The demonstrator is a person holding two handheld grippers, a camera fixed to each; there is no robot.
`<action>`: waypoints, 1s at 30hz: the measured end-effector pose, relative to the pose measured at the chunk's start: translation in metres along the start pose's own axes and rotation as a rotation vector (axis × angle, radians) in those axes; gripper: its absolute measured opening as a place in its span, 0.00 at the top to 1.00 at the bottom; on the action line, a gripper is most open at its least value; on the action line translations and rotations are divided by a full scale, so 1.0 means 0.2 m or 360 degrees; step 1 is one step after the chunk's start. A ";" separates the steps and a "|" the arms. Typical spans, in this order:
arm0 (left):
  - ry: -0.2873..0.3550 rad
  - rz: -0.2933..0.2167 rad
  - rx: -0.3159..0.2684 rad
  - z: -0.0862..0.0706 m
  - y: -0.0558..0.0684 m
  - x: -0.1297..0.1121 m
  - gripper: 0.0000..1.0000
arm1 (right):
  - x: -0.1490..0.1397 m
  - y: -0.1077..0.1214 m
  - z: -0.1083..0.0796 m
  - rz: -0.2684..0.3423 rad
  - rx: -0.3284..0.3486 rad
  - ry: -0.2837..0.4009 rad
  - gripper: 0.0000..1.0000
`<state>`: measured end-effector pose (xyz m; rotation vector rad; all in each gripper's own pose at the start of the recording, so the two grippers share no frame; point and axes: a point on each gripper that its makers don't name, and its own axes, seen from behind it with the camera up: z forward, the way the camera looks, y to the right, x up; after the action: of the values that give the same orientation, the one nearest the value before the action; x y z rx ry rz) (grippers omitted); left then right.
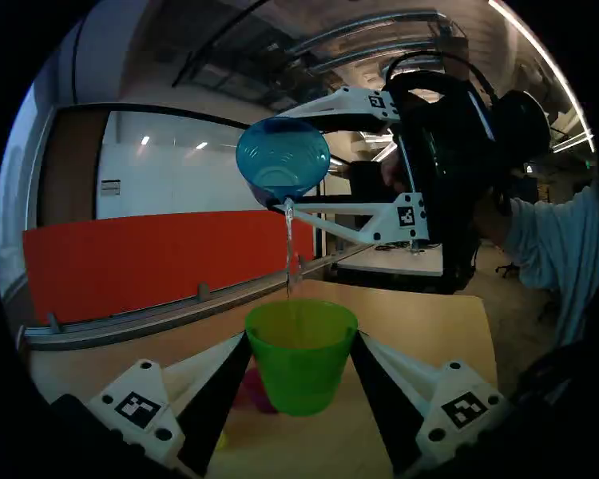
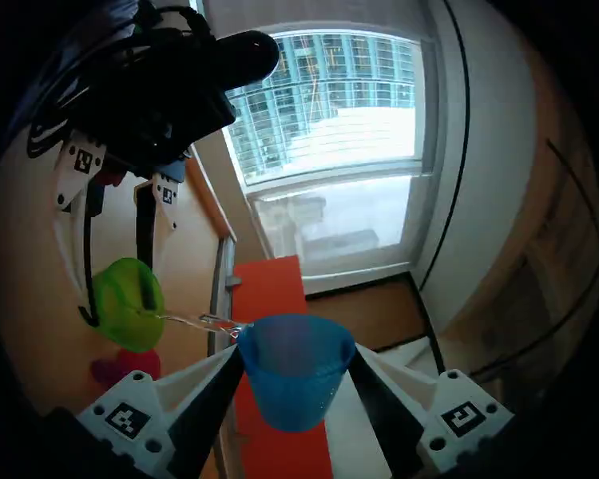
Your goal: Pour water
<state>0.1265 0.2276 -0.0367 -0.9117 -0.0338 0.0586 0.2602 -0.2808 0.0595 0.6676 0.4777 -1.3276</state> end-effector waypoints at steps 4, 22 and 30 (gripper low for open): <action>0.0000 -0.0004 0.0005 0.01 -0.01 0.00 0.14 | 0.00 0.01 0.00 -0.0034 -0.0007 0.0002 0.09; 0.0011 -0.0013 -0.0010 0.01 0.00 0.02 0.14 | 0.05 0.06 0.01 -0.0200 -0.0045 0.0012 0.09; 0.0012 -0.0012 -0.0011 0.01 0.00 0.02 0.14 | 0.07 0.06 0.01 -0.0289 -0.0053 0.0016 0.09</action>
<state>0.1295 0.2296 -0.0364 -0.9185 -0.0302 0.0480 0.2751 -0.2910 0.0533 0.6145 0.5779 -1.4840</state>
